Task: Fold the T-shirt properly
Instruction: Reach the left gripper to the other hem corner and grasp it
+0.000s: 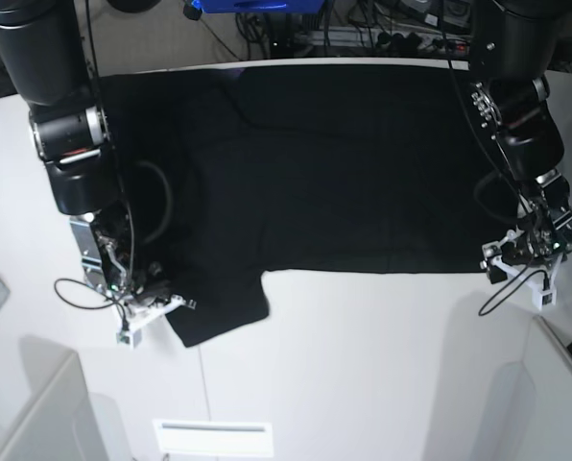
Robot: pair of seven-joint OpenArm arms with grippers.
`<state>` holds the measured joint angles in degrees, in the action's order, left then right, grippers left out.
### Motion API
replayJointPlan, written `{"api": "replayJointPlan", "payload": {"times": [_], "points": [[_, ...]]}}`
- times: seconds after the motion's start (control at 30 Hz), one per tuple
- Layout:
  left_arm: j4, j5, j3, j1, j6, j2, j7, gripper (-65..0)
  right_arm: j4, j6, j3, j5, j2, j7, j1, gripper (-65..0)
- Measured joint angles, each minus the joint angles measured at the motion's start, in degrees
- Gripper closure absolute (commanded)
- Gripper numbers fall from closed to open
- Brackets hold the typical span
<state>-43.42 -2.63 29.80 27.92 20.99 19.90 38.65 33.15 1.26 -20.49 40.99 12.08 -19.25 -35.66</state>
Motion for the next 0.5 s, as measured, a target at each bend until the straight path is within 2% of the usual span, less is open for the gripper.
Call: {"api": "replayJointPlan", "payload": {"times": [0.1, 0.43, 0.5], "points": [[3.63, -0.39, 0.0, 0.94, 0.0, 0.46, -4.48, -54.8, -0.02, -0.02, 0.0, -0.11, -0.02, 0.02, 0.0, 0.0], [3.82, -0.42, 0.0, 0.48, 0.0, 0.39, -5.46, -54.5, 0.0, -0.02, 0.0, -0.09, -0.04, -0.02, 0.0, 0.0], [3.78, -0.68, 0.0, 0.11, 0.0, 0.42, -6.19, -49.7, 0.0, -0.02, 0.0, -0.09, -0.04, -0.02, 0.0, 0.0]]}}
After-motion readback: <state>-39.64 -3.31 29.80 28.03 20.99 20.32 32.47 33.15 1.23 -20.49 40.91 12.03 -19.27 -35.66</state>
